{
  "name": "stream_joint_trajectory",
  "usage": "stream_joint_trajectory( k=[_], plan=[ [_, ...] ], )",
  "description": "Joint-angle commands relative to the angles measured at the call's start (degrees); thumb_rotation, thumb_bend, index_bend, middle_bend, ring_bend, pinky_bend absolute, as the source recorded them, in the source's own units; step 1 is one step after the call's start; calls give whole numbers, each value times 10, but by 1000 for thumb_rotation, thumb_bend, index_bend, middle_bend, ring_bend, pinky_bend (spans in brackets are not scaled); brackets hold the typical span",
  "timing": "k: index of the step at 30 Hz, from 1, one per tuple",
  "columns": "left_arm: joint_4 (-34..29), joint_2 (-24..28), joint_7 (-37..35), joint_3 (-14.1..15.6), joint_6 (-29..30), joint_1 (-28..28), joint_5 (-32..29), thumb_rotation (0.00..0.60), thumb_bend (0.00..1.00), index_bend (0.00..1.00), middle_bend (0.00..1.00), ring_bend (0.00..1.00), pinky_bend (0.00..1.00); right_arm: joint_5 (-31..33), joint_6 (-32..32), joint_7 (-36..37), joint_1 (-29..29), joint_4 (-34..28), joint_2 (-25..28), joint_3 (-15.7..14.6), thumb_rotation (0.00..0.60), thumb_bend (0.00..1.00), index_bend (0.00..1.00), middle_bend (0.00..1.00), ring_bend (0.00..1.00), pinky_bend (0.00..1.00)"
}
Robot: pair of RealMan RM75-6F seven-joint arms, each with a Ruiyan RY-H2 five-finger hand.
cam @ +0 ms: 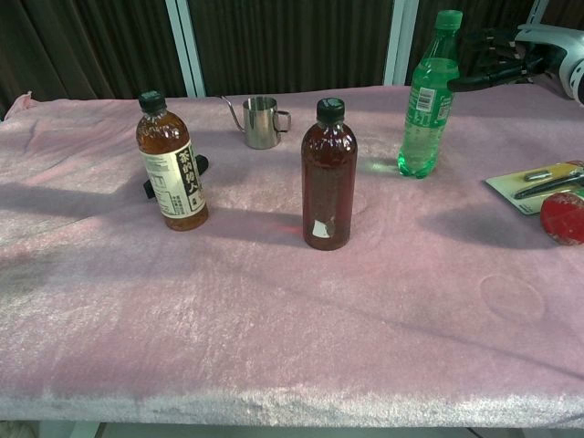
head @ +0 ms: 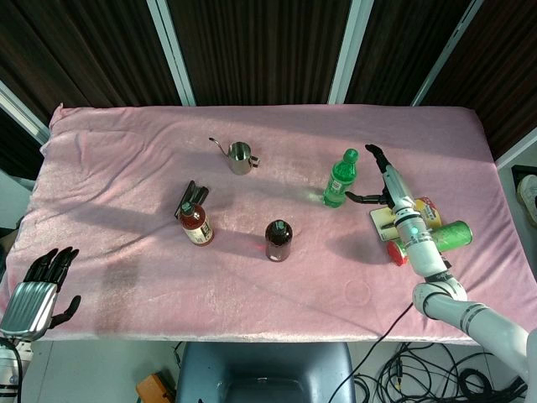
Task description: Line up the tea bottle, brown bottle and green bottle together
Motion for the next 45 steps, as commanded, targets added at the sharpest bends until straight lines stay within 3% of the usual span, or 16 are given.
stream_joint_trajectory(
  k=[1, 16, 19, 20, 21, 24, 33, 38, 42, 45],
  plan=[
    [2, -1, 0, 0, 0, -1, 1, 600, 366, 0, 64, 21, 112, -2, 0, -6, 1, 2, 0, -3, 600, 252, 0, 0, 0, 99],
    [4, -2, 2, -1, 4, 3, -8, 600, 367, 0, 65, 21, 112, 8, -31, -15, 30, 52, -37, -3, 600, 252, 12, 6, 0, 99],
    [5, -1, 1, -3, 3, 3, -12, 600, 367, 0, 66, 21, 112, 15, -24, -23, 39, 66, -60, 4, 600, 253, 211, 117, 1, 117],
    [5, -1, 1, -3, 2, 3, -13, 600, 366, 0, 66, 21, 112, 20, -19, -28, 41, 72, -68, 6, 600, 253, 328, 169, 19, 143],
    [6, -1, 0, -3, 1, 3, -15, 600, 366, 0, 66, 21, 112, 27, -10, -38, 44, 80, -80, 10, 600, 253, 445, 225, 73, 188],
    [7, 0, -3, -2, 2, 4, -14, 600, 366, 0, 66, 21, 108, 44, 1, -65, 48, 90, -99, 16, 600, 256, 676, 396, 298, 356],
    [9, 4, -12, 0, 7, 7, -8, 600, 366, 0, 66, 21, 101, 59, 35, -90, 47, 85, -114, 31, 600, 286, 962, 620, 533, 611],
    [8, 3, -11, 1, 5, 4, -3, 600, 367, 0, 65, 21, 101, 24, 87, -105, 10, -33, -53, 21, 600, 290, 975, 630, 546, 629],
    [7, 2, -8, 1, 3, 3, -5, 600, 366, 0, 66, 21, 102, 10, 108, -133, -27, -171, 18, 5, 600, 295, 979, 633, 555, 638],
    [6, 2, -6, 1, 3, 3, -4, 600, 366, 0, 66, 21, 101, 4, 126, -171, -43, -226, 43, -10, 600, 296, 983, 636, 561, 645]
  ],
)
